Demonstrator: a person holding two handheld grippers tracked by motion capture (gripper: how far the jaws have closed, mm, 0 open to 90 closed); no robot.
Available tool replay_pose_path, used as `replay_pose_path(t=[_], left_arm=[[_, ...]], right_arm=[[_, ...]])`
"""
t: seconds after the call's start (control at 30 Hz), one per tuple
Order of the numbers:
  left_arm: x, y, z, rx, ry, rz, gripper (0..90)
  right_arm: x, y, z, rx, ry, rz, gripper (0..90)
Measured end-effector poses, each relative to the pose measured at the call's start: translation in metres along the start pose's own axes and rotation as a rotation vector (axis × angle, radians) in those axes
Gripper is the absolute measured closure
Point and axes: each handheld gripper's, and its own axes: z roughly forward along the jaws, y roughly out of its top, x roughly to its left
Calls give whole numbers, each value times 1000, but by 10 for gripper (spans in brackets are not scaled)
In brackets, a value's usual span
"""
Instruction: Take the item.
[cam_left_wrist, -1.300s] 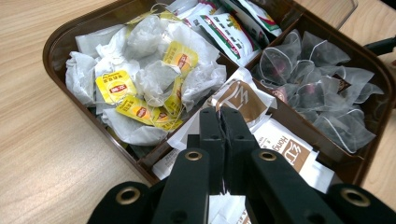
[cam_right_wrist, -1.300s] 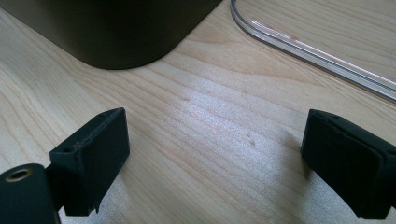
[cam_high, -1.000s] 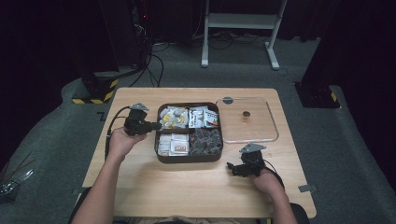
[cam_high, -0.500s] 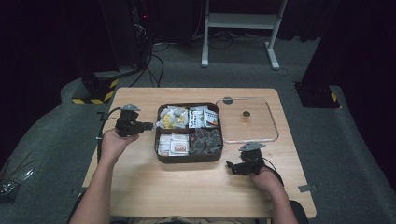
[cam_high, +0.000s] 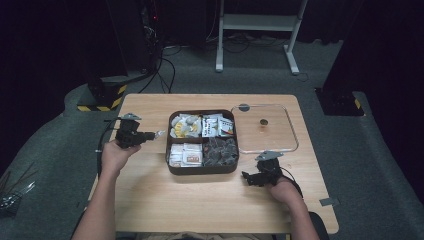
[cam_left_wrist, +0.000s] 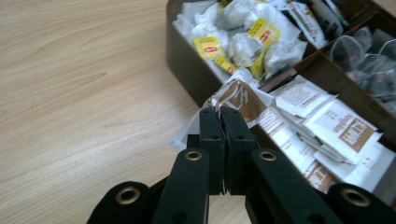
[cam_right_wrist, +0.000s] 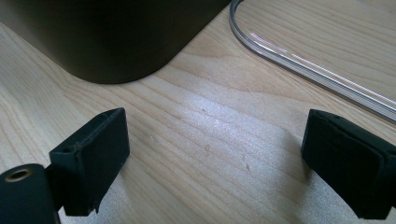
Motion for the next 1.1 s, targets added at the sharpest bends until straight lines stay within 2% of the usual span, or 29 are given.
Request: replay_pose_path(t=[0.17,0.3,0.6,0.7,0.87,1.1], left_arm=[[14,-8,8,29,20,-22,886],[19,-11,16,52,24,-41,885],[24,-17,28,84,28,-48,884],[27,-19,35,118,37,-53,883],[29,-22,43,147,39,-56,882],[29,-23,47,148,24,-61,865]], right_arm=[[0,1,1,-2,-2,0,76],[0,1,1,-2,-1,1,76],[0,1,1,-1,-2,1,77],[0,1,1,-3,-4,1,76],[0,1,1,-3,-3,1,76],[0,1,1,-3,-3,3,77]])
